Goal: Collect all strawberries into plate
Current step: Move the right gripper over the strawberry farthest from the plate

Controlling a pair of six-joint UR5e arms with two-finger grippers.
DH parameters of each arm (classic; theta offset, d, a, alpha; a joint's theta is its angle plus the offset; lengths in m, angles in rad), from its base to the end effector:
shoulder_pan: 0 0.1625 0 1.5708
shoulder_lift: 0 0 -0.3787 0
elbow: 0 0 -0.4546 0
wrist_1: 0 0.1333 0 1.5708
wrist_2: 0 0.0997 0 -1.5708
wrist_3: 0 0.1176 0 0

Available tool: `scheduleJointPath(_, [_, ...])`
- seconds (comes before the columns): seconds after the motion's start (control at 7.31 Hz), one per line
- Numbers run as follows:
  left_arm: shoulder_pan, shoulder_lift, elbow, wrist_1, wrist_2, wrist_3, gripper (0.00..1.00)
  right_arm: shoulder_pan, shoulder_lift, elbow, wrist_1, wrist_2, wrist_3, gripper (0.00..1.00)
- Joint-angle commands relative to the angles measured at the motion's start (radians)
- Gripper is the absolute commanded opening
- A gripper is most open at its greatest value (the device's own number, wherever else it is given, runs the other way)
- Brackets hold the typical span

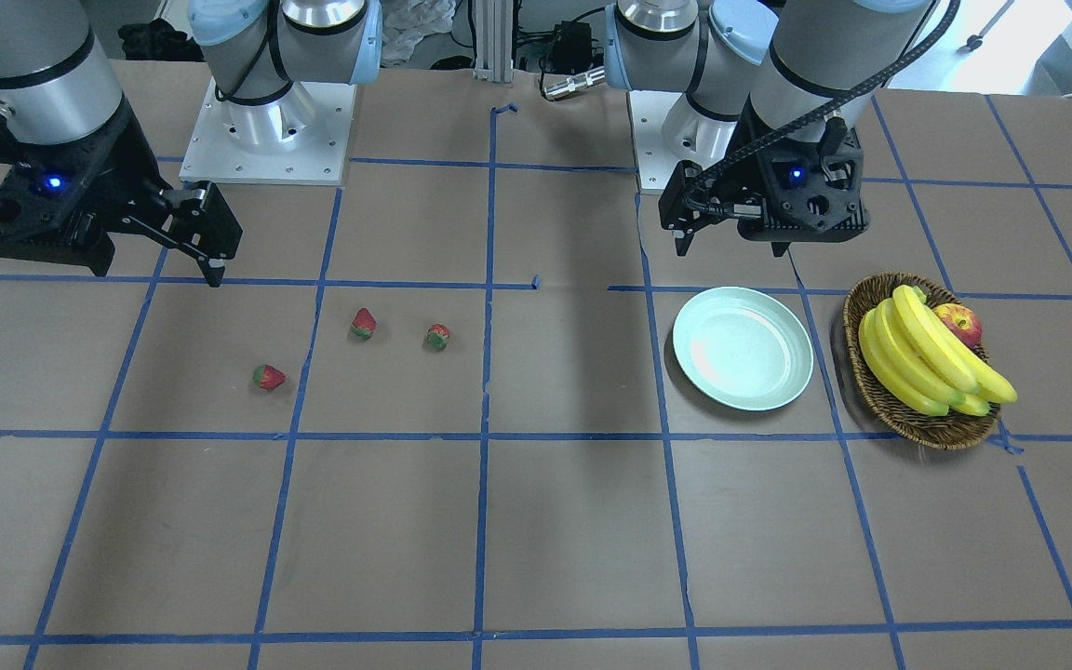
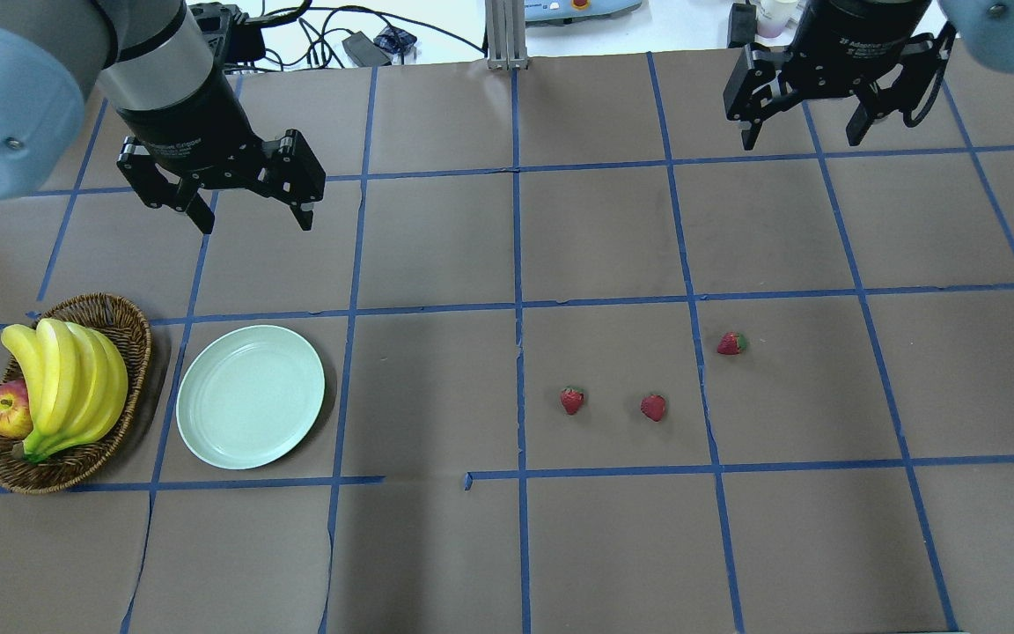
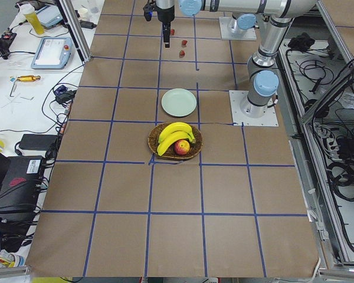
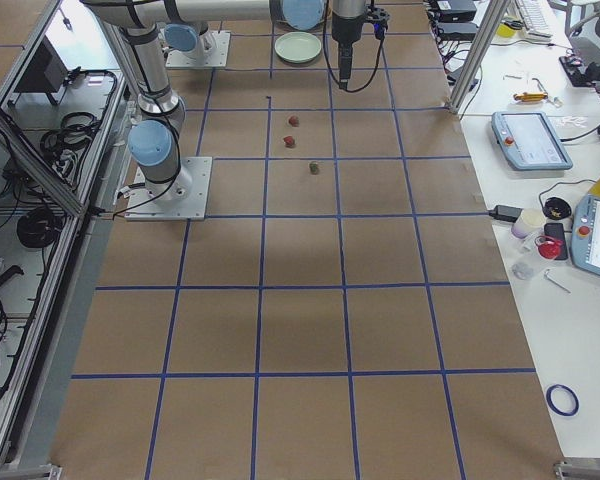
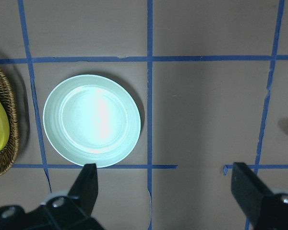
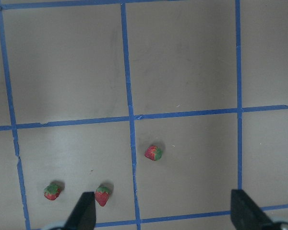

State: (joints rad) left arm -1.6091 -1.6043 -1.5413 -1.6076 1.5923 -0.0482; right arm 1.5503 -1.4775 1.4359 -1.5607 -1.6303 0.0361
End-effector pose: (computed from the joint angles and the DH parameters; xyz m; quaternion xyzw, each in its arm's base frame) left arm -0.1522 -0.5567 0.4176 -0.0047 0.9997 0.0199 0.0116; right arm 0.1141 -0.5953 0.4443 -0.0287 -0.9990 0.0160 0.0296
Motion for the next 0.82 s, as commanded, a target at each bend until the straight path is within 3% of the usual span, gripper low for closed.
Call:
scheduleJointPath(0.0, [0.0,0.0,0.0,0.0,0.0,0.001,1.0,0.001,0.0,0.001,0.007,0.0,-0.001,1.0])
scheduleJointPath(0.68, [0.0,-0.003,0.001,0.002,0.0,0.001,1.0,0.001,-0.001,0.003,0.014,-0.002,-0.004,1.0])
